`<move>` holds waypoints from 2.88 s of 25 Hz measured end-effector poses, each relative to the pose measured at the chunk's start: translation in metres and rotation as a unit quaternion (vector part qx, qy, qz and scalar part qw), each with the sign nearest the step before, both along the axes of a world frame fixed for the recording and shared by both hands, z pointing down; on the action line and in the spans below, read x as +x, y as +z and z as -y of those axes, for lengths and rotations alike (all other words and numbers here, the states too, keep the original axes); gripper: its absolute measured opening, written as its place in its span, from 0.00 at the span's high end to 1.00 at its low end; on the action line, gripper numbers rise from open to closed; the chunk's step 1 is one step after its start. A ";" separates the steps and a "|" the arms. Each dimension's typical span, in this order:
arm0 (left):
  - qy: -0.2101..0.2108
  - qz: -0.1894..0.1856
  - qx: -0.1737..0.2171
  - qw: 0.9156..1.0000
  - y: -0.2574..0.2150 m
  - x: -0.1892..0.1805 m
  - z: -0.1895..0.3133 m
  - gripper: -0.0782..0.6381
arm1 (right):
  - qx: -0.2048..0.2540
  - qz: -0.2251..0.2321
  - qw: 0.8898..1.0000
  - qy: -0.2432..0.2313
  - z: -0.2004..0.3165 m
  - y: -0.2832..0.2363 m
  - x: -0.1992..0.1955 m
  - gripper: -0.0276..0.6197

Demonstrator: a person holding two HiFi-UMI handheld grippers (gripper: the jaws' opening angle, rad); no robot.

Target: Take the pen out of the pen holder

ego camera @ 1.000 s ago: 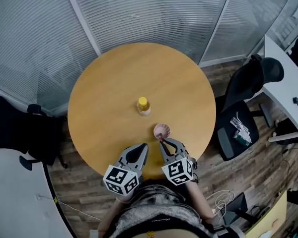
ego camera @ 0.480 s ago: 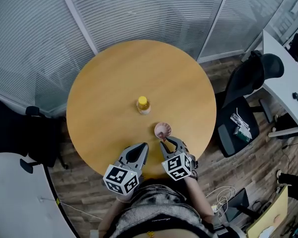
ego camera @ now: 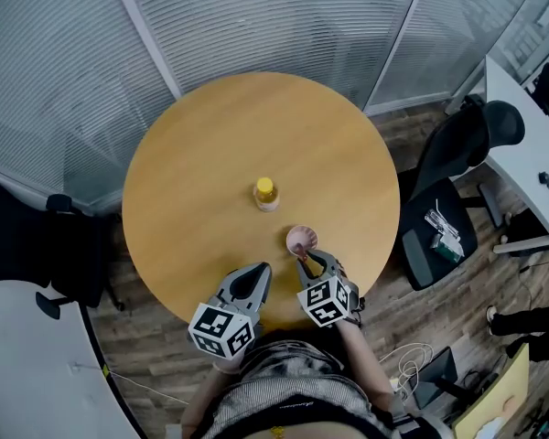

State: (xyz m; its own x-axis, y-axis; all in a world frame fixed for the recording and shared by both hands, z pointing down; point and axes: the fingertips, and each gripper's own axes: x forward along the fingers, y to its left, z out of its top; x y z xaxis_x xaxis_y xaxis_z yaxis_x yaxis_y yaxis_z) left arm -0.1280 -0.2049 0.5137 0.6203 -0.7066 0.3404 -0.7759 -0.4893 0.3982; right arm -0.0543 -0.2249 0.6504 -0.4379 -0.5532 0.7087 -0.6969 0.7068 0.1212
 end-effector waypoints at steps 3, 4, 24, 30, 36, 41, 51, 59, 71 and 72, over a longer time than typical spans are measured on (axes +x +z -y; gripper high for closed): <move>-0.001 -0.001 0.000 1.000 0.000 0.000 0.000 0.88 | 0.002 -0.001 1.000 0.003 0.000 0.000 0.000 0.83; -0.001 -0.001 0.000 1.000 0.001 0.000 0.001 0.88 | 0.003 -0.001 1.000 0.004 0.000 0.001 0.000 0.84; 0.009 -0.006 -0.002 1.000 0.000 0.008 -0.005 0.88 | 0.030 0.016 0.999 0.001 0.004 -0.032 0.002 0.86; 0.013 -0.010 0.000 1.000 -0.001 0.014 -0.006 0.88 | 0.049 0.032 0.998 -0.002 0.005 -0.064 0.003 0.86; 0.008 -0.016 0.000 1.000 -0.002 0.014 -0.010 0.88 | 0.067 0.045 0.997 -0.002 0.004 -0.102 0.005 0.86; 0.003 -0.014 -0.001 1.000 -0.002 0.011 -0.015 0.88 | 0.075 0.056 0.996 -0.001 0.001 -0.131 0.005 0.86; 0.000 -0.009 0.010 1.000 -0.007 0.014 -0.017 0.88 | 0.093 0.069 0.993 -0.004 -0.003 -0.172 0.008 0.86; 0.001 -0.013 0.009 1.000 -0.010 0.020 -0.024 0.88 | 0.092 0.075 0.993 -0.008 -0.010 -0.179 0.010 0.86; 0.000 -0.012 0.005 1.000 -0.009 0.024 -0.029 0.88 | 0.085 0.072 0.994 -0.018 -0.014 -0.179 0.011 0.86; 0.000 -0.012 0.004 1.000 -0.009 0.023 -0.029 0.88 | 0.084 0.070 0.994 -0.020 -0.015 -0.179 0.011 0.86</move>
State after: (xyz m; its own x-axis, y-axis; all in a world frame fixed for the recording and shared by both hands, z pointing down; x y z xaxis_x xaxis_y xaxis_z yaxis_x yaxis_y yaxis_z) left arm -0.1046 -0.1761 0.5047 0.6281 -0.7097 0.3192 -0.7663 -0.4929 0.4121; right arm -0.0431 -0.2104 0.4715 -0.5505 -0.6383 0.5381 -0.6865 0.7128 0.1434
